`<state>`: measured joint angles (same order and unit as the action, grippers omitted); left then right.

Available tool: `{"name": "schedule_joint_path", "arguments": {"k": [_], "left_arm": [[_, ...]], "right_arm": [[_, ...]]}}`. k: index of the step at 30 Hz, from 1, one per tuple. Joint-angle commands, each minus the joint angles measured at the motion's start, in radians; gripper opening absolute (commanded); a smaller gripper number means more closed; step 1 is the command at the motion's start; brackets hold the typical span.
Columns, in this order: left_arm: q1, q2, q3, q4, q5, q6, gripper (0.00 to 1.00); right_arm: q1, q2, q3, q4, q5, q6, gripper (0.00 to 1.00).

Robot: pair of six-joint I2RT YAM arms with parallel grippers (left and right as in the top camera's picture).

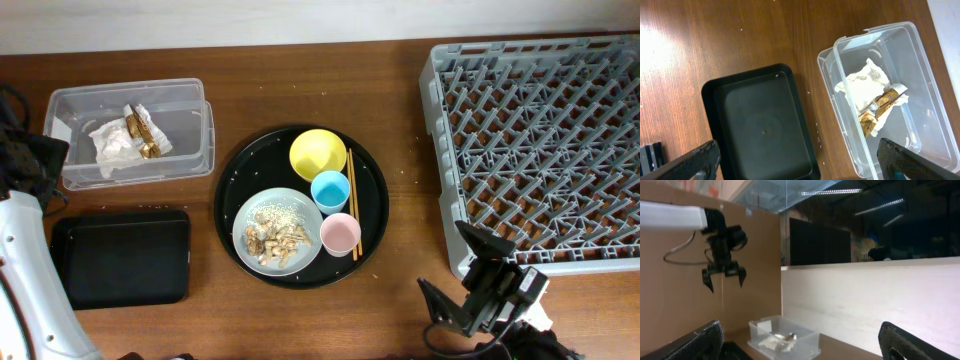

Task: Sort waste into correct bins and load items into the dishwasher rack
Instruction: 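Reach the right gripper to the pink cup and grasp it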

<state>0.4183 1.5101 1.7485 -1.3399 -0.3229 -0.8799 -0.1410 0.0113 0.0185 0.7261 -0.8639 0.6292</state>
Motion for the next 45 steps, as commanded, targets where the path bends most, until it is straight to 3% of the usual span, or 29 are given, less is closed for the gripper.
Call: {"name": "schedule_joint_path", "arguments": {"k": [1, 4, 6, 10, 12, 16, 17, 19, 22, 23, 25, 27, 30, 33, 35, 36, 38, 40, 45], "left_arm": [[0.004, 0.002, 0.001, 0.0, -0.014, -0.002, 0.99], [0.004, 0.002, 0.001, 0.0, -0.014, -0.002, 0.99], [0.004, 0.002, 0.001, 0.0, -0.014, -0.002, 0.99], [0.004, 0.003, 0.001, 0.0, -0.014, -0.002, 0.99], [0.004, 0.002, 0.001, 0.0, -0.014, -0.002, 0.99], [0.004, 0.002, 0.001, 0.0, -0.014, -0.002, 1.0], [0.004, 0.002, 0.001, 0.0, -0.014, -0.002, 0.99], [0.004, 0.002, 0.001, 0.0, -0.014, -0.002, 0.99], [0.004, 0.002, 0.001, 0.0, -0.014, -0.002, 0.99], [0.004, 0.002, 0.001, 0.0, -0.014, -0.002, 0.99], [0.004, 0.002, 0.001, 0.0, -0.014, -0.002, 1.0], [0.004, 0.002, 0.001, 0.0, -0.014, -0.002, 0.99], [0.004, 0.002, 0.001, 0.0, -0.014, -0.002, 0.99], [0.004, 0.002, 0.001, 0.0, -0.014, -0.002, 0.99], [0.004, 0.002, 0.001, 0.0, -0.014, -0.002, 0.99], [0.004, 0.002, 0.001, 0.0, -0.014, -0.002, 0.99], [0.004, 0.002, 0.001, 0.0, -0.014, -0.002, 0.99], [0.004, 0.002, 0.001, 0.0, -0.014, -0.002, 0.99], [0.004, 0.002, 0.001, 0.0, -0.014, -0.002, 0.99]], "right_arm": [[-0.003, 0.058, 0.134, -0.144, -0.04, 0.002, 0.98], [-0.003, 0.312, 0.395, -0.413, -0.174, -0.145, 0.98], [0.011, 0.553, 0.562, -0.413, -0.333, -0.164, 0.98], [0.158, 0.822, 0.663, -0.418, -0.346, -0.247, 0.98], [0.278, 0.971, 0.685, -0.486, -0.205, -0.34, 0.98], [0.611, 1.046, 0.955, -1.162, 0.579, -0.595, 0.98], [0.693, 1.049, 1.028, -1.257, 0.685, -0.612, 0.98], [0.866, 1.097, 1.122, -1.393, 0.683, -0.648, 0.98], [1.001, 1.203, 1.118, -1.378, 0.401, -0.648, 0.98], [1.013, 1.266, 1.119, -1.334, 0.457, -0.639, 0.98], [1.011, 1.373, 1.12, -1.317, 0.674, -0.407, 0.98], [1.011, 1.485, 1.155, -1.377, 0.795, -0.304, 0.98], [1.011, 1.541, 1.264, -1.534, 0.968, -0.222, 0.98], [1.011, 1.583, 1.272, -1.564, 0.996, -0.14, 0.97], [1.011, 1.662, 1.272, -1.567, 1.0, -0.137, 0.86], [1.011, 1.685, 1.272, -1.567, 1.001, -0.136, 0.73], [1.011, 1.705, 1.272, -1.563, 1.005, -0.102, 0.64], [1.012, 1.71, 1.272, -1.568, 1.004, -0.07, 0.47], [1.038, 1.765, 1.266, -1.564, 1.007, -0.036, 0.43]]}}
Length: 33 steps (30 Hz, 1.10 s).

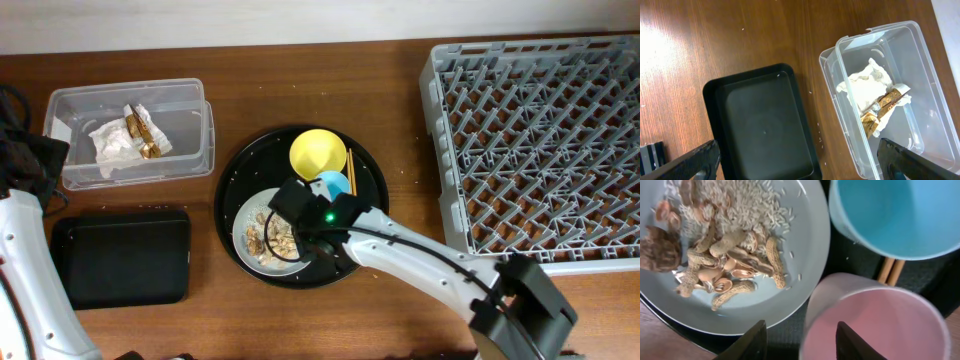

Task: Sort waste into correct bins and load items into the dishwasher rack
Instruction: 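Reach the right gripper to the pink cup and grasp it, then carry the pink cup to the rack's right side and release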

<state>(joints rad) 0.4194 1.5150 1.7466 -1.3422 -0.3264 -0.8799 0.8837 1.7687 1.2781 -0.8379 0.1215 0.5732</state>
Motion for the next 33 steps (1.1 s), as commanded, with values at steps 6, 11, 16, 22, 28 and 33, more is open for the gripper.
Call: {"name": "schedule_joint_path", "arguments": {"k": [6, 11, 16, 22, 28, 33], "left_arm": [[0.003, -0.003, 0.003, 0.002, -0.011, -0.002, 0.99], [0.003, -0.003, 0.003, 0.002, -0.011, -0.002, 0.99], [0.003, -0.003, 0.003, 0.002, -0.011, -0.002, 0.99], [0.003, -0.003, 0.003, 0.002, -0.011, -0.002, 1.0], [0.003, -0.003, 0.003, 0.002, -0.011, -0.002, 0.99], [0.003, -0.003, 0.003, 0.002, -0.011, -0.002, 0.99]], "right_arm": [[0.023, 0.008, 0.001, -0.029, 0.048, 0.095, 0.18], [0.054, 0.03, 0.0, -0.029, 0.078, 0.124, 0.17], [0.052, 0.034, 0.008, -0.032, 0.078, 0.124, 0.04], [-0.008, -0.08, 0.35, -0.386, 0.149, 0.002, 0.04], [-0.59, -0.27, 0.452, -0.439, -0.227, -0.406, 0.04], [-1.291, -0.207, 0.417, -0.43, -0.815, -0.859, 0.04]]}}
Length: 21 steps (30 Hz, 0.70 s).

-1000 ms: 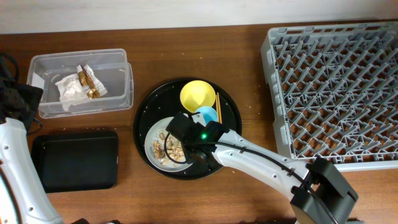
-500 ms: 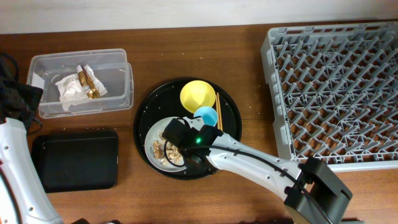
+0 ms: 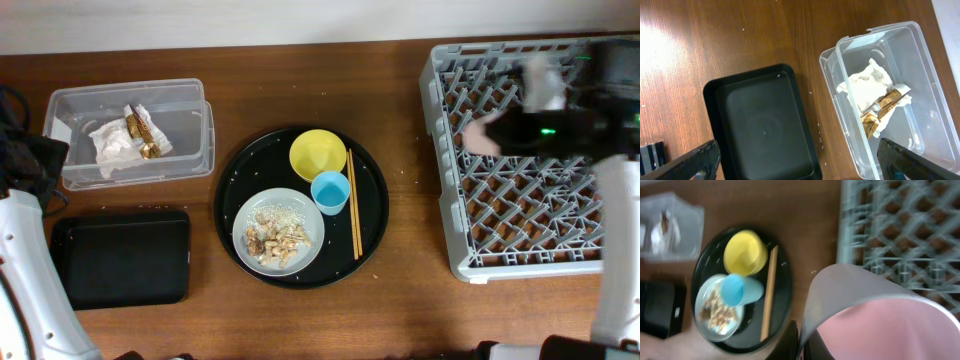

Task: Sort waste into correct bins and load items into the dishwasher rack
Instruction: 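Carry the pink cup to the rack's right side and release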

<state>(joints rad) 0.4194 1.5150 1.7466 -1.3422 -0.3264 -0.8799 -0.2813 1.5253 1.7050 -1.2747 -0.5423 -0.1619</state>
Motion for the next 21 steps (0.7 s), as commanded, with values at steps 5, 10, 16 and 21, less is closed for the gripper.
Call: {"name": "schedule_joint_path", "arguments": {"k": [5, 10, 16, 21], "left_arm": [[0.003, -0.003, 0.003, 0.002, -0.011, -0.002, 0.99], [0.003, -0.003, 0.003, 0.002, -0.011, -0.002, 0.99], [0.003, -0.003, 0.003, 0.002, -0.011, -0.002, 0.99], [0.003, -0.003, 0.003, 0.002, -0.011, -0.002, 0.99]], "right_arm": [[-0.382, 0.237, -0.01, 0.138, -0.389, -0.13, 0.04], [-0.521, 0.419, -0.01, 0.267, -0.7, -0.205, 0.04], [-0.576, 0.611, -0.01, 0.483, -1.007, -0.204, 0.04], [-0.576, 0.662, -0.01, 0.493, -0.9, -0.204, 0.04]]}}
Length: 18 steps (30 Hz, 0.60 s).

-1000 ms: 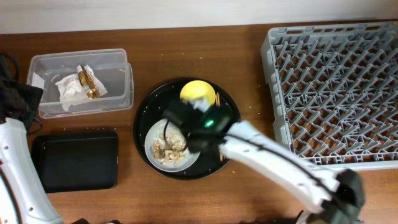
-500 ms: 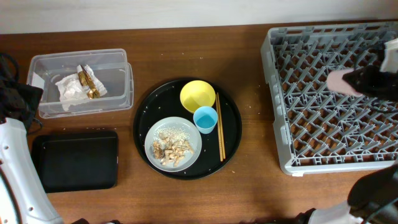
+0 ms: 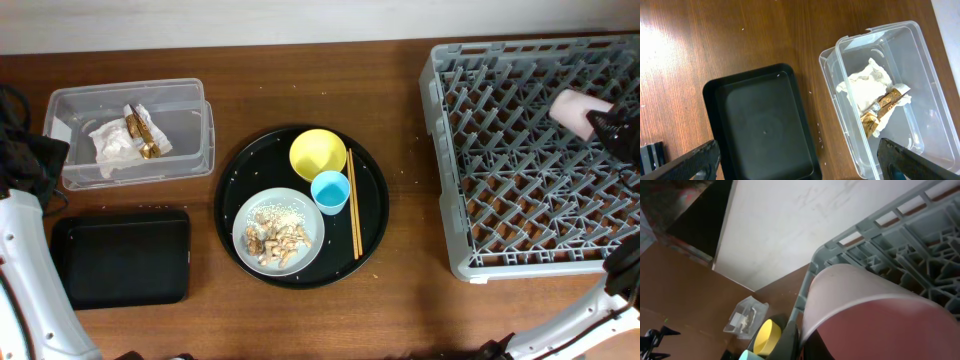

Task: Sort waste into correct bins and load items into the dishwasher rack
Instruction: 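Carry the pink cup to the rack's right side and release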

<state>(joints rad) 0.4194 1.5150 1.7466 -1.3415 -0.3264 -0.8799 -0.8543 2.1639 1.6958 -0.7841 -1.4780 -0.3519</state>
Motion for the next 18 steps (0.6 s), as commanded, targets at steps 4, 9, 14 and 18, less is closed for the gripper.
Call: {"name": "schedule_joint_path", "arguments": {"k": [4, 9, 14, 18], "left_arm": [[0.003, -0.003, 0.003, 0.001, -0.011, -0.002, 0.99], [0.003, -0.003, 0.003, 0.001, -0.011, -0.002, 0.99], [0.003, -0.003, 0.003, 0.001, -0.011, -0.002, 0.99], [0.003, -0.003, 0.003, 0.001, -0.011, -0.002, 0.99]], "right_arm": [[0.014, 0.082, -0.001, 0.011, 0.076, -0.006, 0.04], [0.014, 0.087, -0.001, -0.018, 0.093, 0.055, 0.04], [-0.044, 0.055, 0.0, -0.17, 0.402, 0.135, 0.11], [-0.064, -0.014, 0.001, -0.204, 0.6, 0.242, 0.15]]}}
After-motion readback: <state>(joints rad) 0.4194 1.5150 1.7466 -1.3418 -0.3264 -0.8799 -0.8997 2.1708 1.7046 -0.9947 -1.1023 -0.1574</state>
